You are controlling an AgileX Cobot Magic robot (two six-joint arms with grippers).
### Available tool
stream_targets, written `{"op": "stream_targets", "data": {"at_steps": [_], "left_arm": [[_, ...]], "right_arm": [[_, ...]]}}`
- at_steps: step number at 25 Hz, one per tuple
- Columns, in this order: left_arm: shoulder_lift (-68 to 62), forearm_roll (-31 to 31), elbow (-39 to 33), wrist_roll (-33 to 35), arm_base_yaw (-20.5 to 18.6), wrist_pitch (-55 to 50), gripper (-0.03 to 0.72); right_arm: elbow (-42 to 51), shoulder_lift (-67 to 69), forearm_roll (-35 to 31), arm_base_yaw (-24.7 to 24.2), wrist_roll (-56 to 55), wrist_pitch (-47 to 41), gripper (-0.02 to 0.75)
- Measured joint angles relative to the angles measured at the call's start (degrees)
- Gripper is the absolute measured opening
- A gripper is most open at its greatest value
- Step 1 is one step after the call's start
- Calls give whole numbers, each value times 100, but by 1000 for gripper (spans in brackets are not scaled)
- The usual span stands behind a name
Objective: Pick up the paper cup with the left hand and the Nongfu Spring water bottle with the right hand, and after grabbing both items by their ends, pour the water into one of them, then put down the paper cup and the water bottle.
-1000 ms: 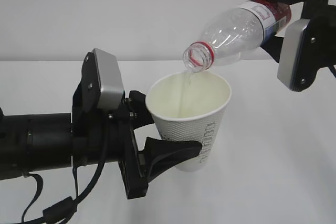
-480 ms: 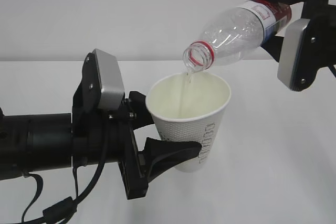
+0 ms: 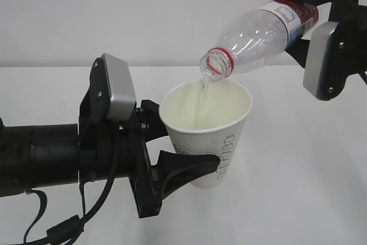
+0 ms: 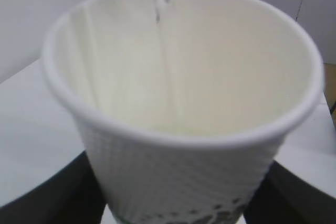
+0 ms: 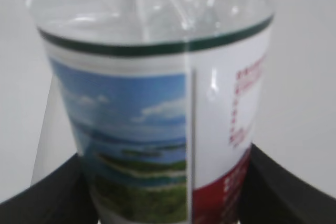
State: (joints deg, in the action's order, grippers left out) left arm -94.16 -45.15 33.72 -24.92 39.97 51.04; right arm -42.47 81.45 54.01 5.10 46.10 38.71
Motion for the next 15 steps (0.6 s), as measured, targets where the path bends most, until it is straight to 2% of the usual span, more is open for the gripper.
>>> {"op": "stream_targets", "data": {"at_steps": [15], "left_arm": [[0,-127,0,0,0,-25,515]], "right_arm": [[0,0,0,0,17,0,503]]}}
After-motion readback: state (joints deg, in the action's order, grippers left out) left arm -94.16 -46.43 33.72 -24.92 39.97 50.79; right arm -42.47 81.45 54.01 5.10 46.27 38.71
